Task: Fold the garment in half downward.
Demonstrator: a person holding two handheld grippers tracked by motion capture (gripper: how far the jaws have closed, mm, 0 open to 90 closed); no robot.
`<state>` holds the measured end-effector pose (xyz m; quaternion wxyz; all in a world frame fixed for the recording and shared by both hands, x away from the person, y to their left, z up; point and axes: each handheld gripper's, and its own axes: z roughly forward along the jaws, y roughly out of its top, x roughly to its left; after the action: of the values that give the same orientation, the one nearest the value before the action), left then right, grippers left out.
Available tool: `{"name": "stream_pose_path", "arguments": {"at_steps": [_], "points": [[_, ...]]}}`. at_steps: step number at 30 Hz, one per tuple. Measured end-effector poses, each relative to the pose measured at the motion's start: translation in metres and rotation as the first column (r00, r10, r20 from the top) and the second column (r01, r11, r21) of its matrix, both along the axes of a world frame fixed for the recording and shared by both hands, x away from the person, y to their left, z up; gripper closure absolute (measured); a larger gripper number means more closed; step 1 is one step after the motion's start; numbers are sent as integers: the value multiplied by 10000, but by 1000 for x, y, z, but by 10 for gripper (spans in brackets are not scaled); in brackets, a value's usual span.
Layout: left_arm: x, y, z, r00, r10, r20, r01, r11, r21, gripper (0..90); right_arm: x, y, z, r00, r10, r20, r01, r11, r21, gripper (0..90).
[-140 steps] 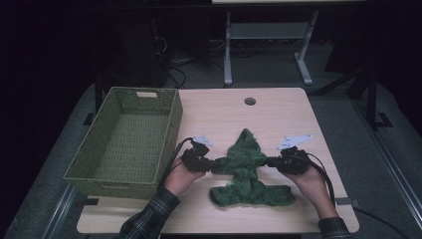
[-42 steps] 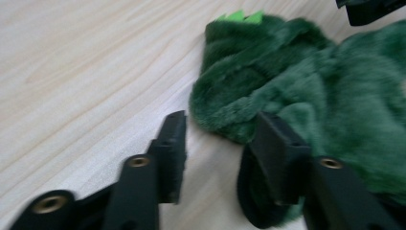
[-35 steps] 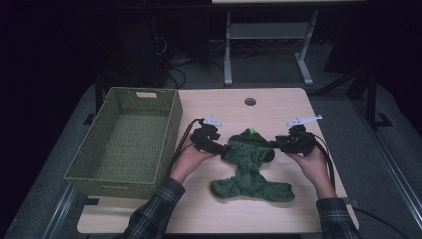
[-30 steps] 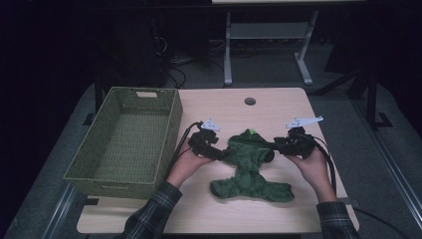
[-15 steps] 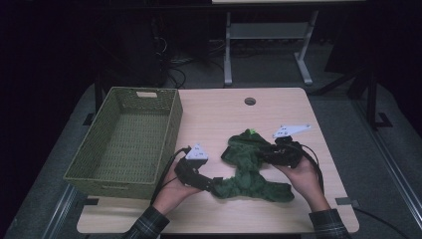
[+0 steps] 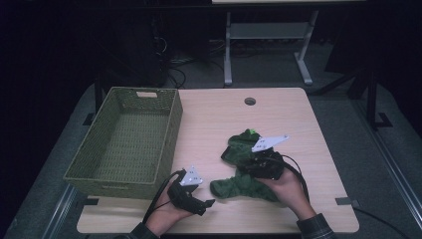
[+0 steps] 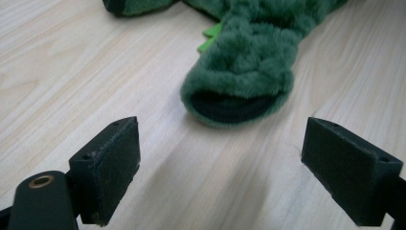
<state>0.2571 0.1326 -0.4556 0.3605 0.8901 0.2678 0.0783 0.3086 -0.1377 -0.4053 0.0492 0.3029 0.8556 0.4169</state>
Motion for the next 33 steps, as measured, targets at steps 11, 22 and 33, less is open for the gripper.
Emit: {"name": "stream_pose_path", "arguments": {"at_steps": [11, 22, 33], "points": [[-4, 4, -14, 9992, -322, 237, 305, 9971, 696, 125, -24, 54, -18, 9877, 1546, -232, -1558, 9854, -689, 749], [-5, 9, -19, 9974, -483, 543, 481, 9988, 65, 124, -31, 82, -35, 9794, 2011, -173, -2015, 9688, -1445, 756], [-5, 11, -21, 9960, -599, 655, 600, 9982, 8, 124, -32, 89, -54, 9803, 1959, 268, -1840, 9534, -2391, 865]]}}
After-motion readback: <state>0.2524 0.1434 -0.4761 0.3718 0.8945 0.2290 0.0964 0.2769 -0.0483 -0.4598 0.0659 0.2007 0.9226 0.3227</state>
